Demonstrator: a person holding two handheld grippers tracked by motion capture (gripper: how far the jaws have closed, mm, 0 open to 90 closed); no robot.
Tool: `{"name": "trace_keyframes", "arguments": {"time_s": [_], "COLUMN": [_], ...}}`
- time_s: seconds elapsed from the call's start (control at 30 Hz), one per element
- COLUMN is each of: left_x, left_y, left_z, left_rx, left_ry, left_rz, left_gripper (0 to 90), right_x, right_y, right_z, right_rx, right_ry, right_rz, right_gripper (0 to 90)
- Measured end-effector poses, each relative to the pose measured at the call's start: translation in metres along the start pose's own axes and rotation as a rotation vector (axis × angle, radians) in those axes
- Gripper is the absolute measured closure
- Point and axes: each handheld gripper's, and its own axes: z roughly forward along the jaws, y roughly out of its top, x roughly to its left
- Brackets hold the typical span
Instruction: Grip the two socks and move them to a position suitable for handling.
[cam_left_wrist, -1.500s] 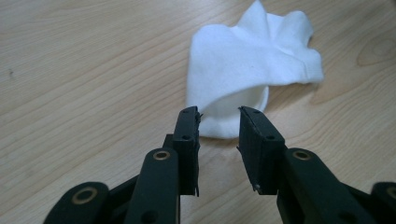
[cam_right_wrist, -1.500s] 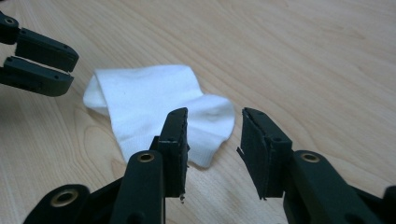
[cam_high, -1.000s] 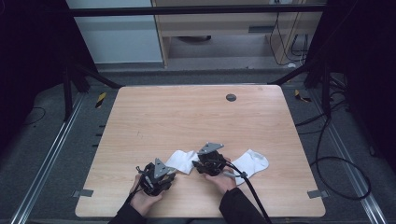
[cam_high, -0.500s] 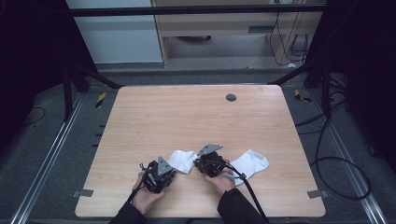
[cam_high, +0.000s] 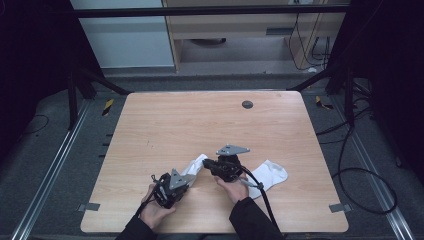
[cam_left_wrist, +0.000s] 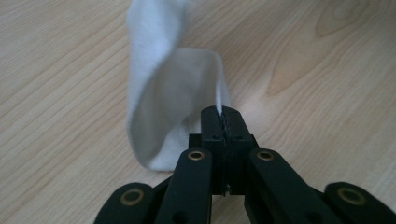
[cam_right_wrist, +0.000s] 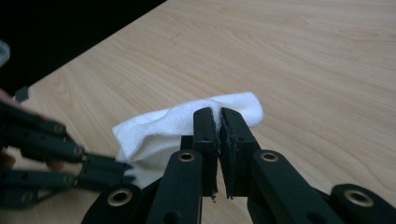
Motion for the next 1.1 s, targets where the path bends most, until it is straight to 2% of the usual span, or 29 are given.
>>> {"name": "trace_keyframes", "arguments": {"time_s": [0.1, 0.23, 0.33, 0.4, 0.5, 0.67, 0.8, 0.93, 1.03, 1.1], "left_x": [-0.002, -0.003, -0.002, -0.001, -0.001, 0.003, 0.005, 0.006, 0.012, 0.017], "left_y": [-0.002, -0.006, -0.007, -0.007, -0.008, -0.011, -0.012, -0.013, -0.014, -0.016], "left_z": [-0.003, -0.007, -0.008, -0.008, -0.009, -0.01, -0.013, -0.023, -0.032, -0.034], "left_rx": [0.005, 0.005, 0.012, 0.012, 0.01, 0.008, 0.003, -0.035, -0.072, -0.077], "left_ry": [-0.019, -0.041, -0.05, -0.04, -0.046, -0.048, -0.045, -0.035, -0.008, 0.019], "left_rz": [0.032, 0.058, 0.058, 0.063, 0.066, 0.055, 0.017, -0.024, -0.086, -0.137], "left_gripper": [89.0, 89.0, 89.0, 88.9, 88.8, 87.3, 76.4, 62.4, 55.5, 53.2], "right_x": [0.002, 0.004, 0.005, 0.006, 0.007, 0.009, 0.008, 0.005, 0.003, 0.002], "right_y": [0.004, 0.006, 0.006, 0.005, 0.004, 0.005, 0.008, 0.013, 0.016, 0.02], "right_z": [0.007, 0.02, 0.032, 0.04, 0.05, 0.056, 0.05, 0.041, 0.034, 0.033], "right_rx": [-0.02, -0.033, -0.021, -0.015, -0.013, -0.018, -0.028, -0.034, -0.039, -0.032], "right_ry": [-0.019, -0.069, -0.109, -0.13, -0.162, -0.18, -0.184, -0.172, -0.164, -0.155], "right_rz": [0.026, 0.054, 0.055, 0.055, 0.038, 0.02, 0.011, -0.001, -0.013, -0.029], "right_gripper": [85.3, 85.1, 84.8, 84.3, 82.3, 77.3, 74.0, 69.4, 65.7, 63.1]}}
